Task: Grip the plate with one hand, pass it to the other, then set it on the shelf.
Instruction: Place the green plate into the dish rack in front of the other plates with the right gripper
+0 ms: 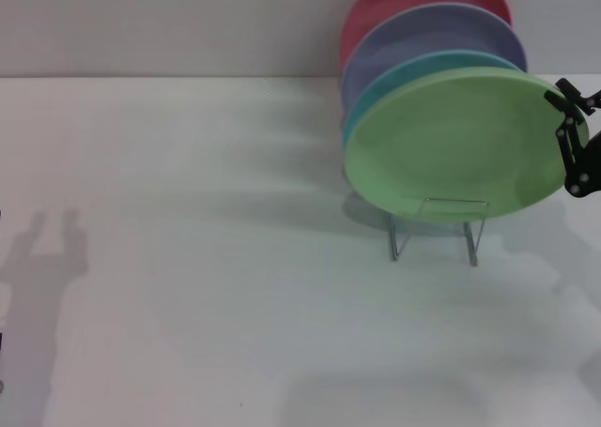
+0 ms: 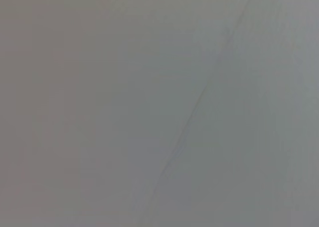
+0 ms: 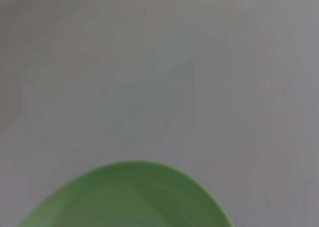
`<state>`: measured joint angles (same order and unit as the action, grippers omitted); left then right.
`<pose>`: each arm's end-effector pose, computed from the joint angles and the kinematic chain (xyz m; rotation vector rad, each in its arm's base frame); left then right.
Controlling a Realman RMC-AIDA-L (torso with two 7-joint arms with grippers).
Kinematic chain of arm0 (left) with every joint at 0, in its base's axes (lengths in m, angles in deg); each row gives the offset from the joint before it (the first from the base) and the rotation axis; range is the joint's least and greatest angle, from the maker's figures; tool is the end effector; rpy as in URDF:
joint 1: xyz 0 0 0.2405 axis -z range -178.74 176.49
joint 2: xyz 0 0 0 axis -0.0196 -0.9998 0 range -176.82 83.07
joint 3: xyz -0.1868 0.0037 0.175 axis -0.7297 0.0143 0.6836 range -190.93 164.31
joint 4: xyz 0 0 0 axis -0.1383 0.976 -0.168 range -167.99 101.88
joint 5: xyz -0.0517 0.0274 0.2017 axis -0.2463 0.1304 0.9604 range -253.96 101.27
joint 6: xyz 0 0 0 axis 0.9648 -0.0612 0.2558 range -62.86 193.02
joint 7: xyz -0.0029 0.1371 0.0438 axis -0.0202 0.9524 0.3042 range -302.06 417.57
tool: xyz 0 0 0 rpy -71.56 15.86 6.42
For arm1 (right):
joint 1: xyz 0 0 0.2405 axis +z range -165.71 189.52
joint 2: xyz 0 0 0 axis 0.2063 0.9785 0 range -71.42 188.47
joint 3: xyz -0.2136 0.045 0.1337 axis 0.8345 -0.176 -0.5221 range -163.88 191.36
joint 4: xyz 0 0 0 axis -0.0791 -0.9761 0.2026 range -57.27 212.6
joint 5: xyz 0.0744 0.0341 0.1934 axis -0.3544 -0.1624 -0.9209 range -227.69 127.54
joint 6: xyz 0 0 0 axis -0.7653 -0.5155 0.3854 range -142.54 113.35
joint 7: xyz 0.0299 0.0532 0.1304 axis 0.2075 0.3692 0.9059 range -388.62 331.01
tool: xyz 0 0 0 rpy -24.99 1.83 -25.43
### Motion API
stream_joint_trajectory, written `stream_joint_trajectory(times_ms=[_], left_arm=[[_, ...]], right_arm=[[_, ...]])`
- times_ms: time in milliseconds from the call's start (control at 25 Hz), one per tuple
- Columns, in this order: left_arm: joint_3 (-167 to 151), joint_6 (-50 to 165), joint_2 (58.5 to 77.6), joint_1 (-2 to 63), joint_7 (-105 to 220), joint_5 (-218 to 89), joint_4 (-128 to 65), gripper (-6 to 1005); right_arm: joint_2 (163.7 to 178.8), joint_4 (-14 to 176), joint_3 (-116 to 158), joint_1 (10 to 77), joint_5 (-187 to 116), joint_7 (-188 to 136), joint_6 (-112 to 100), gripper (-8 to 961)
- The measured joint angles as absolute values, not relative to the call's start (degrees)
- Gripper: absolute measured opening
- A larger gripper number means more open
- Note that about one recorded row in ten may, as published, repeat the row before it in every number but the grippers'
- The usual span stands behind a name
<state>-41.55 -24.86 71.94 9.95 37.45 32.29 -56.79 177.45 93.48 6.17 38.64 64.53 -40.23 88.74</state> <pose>-0.3128 0.2448 -0.0079 -1.2626 -0.7091 -1.2123 0.2920 0.2896 0.0345 -1.7592 -0.5737 0.5933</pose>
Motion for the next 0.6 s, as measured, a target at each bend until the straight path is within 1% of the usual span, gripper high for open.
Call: stream_joint_trajectory(times_ms=[600], left_arm=[[-40.8, -25.8, 71.95, 9.6, 37.4, 32.3, -56.9, 429]], right_arm=[[177.44, 93.8, 9.1, 38.0, 64.5, -40.9, 87.4, 55]])
